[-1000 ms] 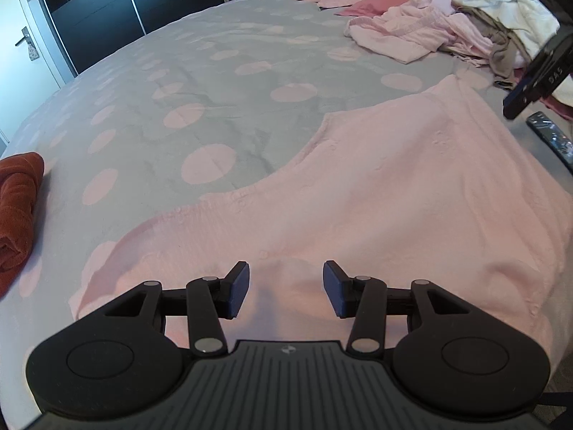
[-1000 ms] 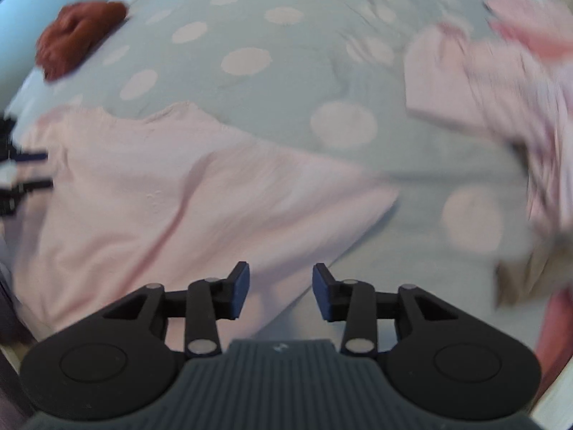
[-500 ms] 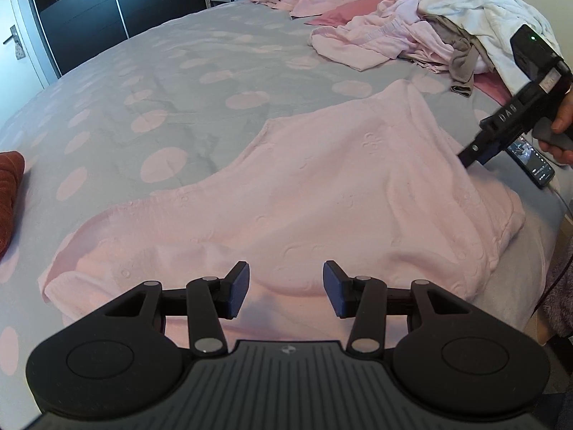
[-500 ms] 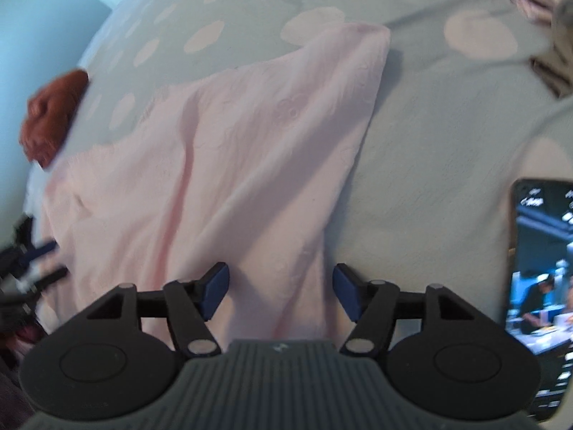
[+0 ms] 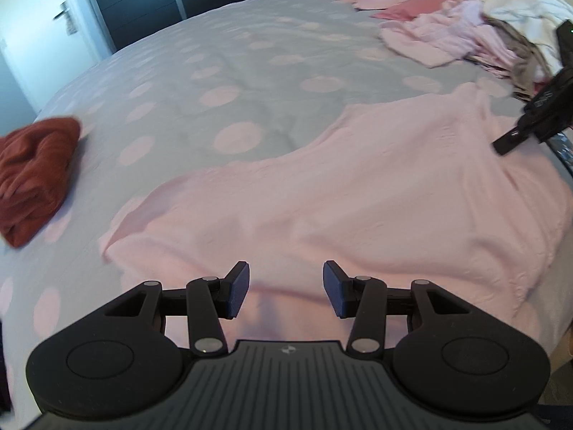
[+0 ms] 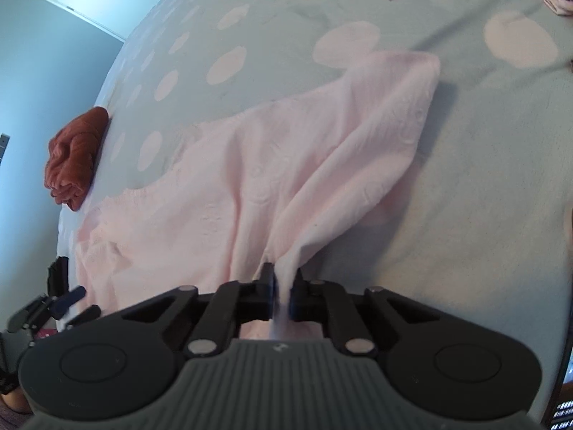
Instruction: Fold clothes
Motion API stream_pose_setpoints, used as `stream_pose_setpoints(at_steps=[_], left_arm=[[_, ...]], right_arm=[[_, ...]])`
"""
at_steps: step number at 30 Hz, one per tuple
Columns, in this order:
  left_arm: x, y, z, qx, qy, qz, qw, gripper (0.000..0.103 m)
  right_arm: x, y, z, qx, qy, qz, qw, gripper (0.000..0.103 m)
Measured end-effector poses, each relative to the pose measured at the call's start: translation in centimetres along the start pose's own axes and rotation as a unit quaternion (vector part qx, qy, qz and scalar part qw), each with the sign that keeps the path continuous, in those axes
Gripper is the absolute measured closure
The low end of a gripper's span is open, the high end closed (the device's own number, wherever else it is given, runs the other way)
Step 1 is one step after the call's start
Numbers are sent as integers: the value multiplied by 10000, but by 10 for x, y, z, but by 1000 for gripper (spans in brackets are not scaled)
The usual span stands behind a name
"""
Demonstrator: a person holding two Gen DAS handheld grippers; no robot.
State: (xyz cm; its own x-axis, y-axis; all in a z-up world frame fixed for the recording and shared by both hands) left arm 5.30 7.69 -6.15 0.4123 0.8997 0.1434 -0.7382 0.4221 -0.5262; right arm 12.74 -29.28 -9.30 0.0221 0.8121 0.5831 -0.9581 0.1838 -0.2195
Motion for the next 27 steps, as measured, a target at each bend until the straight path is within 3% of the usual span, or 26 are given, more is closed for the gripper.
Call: stream_pose_setpoints(at_steps=[7, 13, 18, 27], left_arm=[[48, 14, 7, 33, -183, 635, 9978, 60], [72, 15, 21, -114, -162, 841, 9963, 60], [87, 20, 36, -278, -219, 978, 9946, 60], [112, 36, 50, -370, -273, 1283, 9907, 59]], right_arm=[[57, -6, 29, -221, -543, 139, 9982, 95], [133, -8, 25, -128, -893, 516, 9946, 96], [198, -6, 2, 80, -1263, 789, 9888, 99], [291, 16, -86, 706, -1266, 1268, 9813, 99]])
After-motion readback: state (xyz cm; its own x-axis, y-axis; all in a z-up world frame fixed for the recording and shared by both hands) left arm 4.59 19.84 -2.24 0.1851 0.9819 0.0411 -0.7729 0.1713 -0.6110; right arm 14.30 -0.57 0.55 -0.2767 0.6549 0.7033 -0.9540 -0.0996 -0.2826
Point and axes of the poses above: each gripper's, at about its wrist camera, not at the fingertips, and z roughly against the way its jaws point, x to its left, y to its underside, the point moved 3 cm from there along -z, roughly the way its jaws point, and after that the axes turned 3 degrees about x, right-handed, at the moved point
